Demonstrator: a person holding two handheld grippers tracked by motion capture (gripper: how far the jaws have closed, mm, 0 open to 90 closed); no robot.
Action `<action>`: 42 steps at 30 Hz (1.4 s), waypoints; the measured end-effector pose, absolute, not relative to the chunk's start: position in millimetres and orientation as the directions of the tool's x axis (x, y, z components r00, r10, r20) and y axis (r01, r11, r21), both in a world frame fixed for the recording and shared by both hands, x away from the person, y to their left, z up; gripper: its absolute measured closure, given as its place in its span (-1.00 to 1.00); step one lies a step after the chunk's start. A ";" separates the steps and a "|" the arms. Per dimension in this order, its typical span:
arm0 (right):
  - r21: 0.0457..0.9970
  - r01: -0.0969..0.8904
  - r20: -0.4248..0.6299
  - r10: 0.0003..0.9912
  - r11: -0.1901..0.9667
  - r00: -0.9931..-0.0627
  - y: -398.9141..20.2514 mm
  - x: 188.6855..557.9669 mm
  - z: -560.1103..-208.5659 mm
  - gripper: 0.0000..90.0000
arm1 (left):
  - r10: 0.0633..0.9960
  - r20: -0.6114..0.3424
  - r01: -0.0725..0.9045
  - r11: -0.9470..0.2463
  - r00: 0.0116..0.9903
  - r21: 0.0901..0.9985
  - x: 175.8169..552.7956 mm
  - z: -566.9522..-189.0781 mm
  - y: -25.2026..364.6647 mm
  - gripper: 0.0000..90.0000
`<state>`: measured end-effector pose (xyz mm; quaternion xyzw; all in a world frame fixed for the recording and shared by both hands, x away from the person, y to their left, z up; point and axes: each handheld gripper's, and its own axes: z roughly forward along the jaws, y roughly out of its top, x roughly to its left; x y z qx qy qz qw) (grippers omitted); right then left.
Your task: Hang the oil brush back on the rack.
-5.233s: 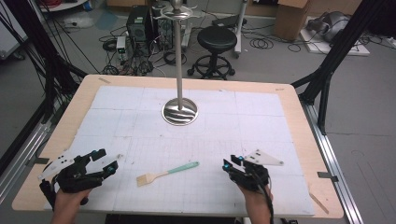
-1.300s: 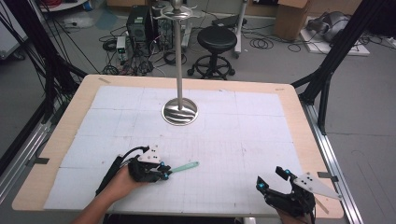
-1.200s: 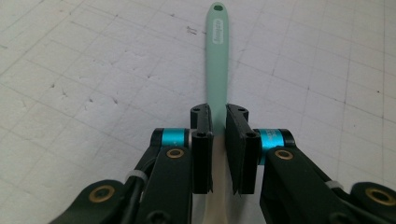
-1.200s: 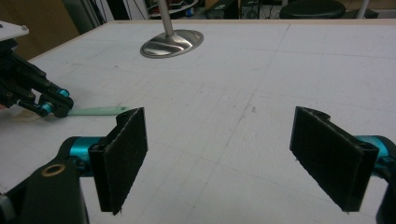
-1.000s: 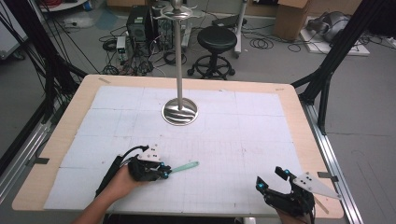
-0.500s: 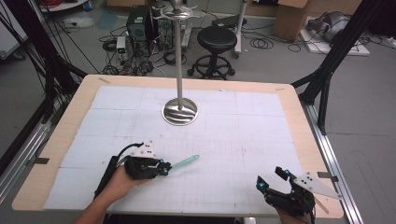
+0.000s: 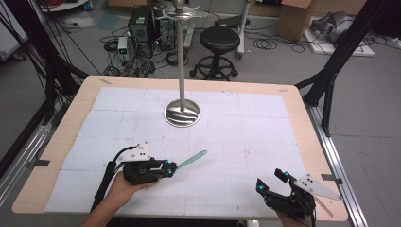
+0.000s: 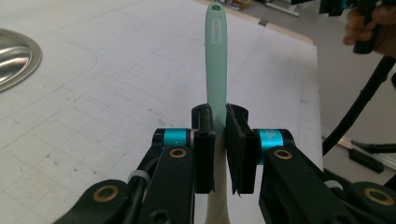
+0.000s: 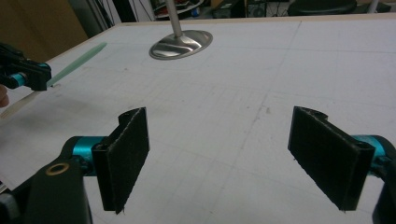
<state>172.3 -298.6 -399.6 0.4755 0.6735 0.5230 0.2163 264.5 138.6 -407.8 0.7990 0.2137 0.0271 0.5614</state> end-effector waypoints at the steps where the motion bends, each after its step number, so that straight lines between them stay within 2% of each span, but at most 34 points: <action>1: 0.911 0.413 0.209 0.865 -0.003 -0.455 -296.5 172.0 -398.6 -0.57 | 0.370 -0.195 0.305 -0.268 0.908 0.914 262.6 -406.2 138.9 0.81; 6: 0.916 0.401 0.207 0.848 0.007 -0.488 -285.9 172.0 -392.9 -0.57 | 0.365 -0.194 0.280 -0.197 0.910 0.940 254.4 -399.7 139.5 0.81; 8: 0.913 0.408 0.211 0.841 0.013 -0.498 -280.9 172.5 -391.9 -0.50 | 0.371 -0.195 0.271 -0.164 0.908 0.949 251.3 -396.4 139.3 0.81; 13: 0.914 0.405 0.208 0.823 0.029 -0.529 -266.1 173.4 -386.3 -0.49 | 0.378 -0.170 0.238 -0.141 0.910 0.961 245.6 -387.7 135.9 0.81; 16: 0.915 0.402 0.215 0.806 0.031 -0.551 -257.4 175.8 -383.7 -0.40 | 0.354 -0.196 0.252 -0.119 0.914 0.961 245.4 -385.1 132.8 0.81; 20: 0.915 0.403 0.236 0.773 0.028 -0.588 -242.6 181.7 -380.5 -0.36 | 0.355 -0.175 0.234 -0.131 0.918 0.963 243.1 -382.1 130.2 0.81; 25: 0.916 0.401 0.267 0.714 0.021 -0.647 -224.0 189.4 -373.5 -0.19 | 0.355 -0.151 0.216 -0.152 0.923 0.964 239.8 -380.3 125.7 0.81; 31: 0.915 0.403 0.280 0.666 0.034 -0.691 -198.2 201.5 -363.9 -0.13 | 0.338 -0.157 0.220 -0.156 0.928 0.963 237.6 -380.1 117.4 0.81; 34: 0.922 0.382 0.250 0.660 0.061 -0.708 -185.9 205.6 -357.0 -0.15 | 0.328 -0.152 0.214 -0.161 0.932 0.964 235.5 -379.7 114.1 0.81; 42: 0.929 0.364 0.248 0.627 0.062 -0.739 -171.3 211.3 -344.8 -0.09 | 0.329 -0.153 0.215 -0.163 0.932 0.963 235.0 -379.4 113.6 0.81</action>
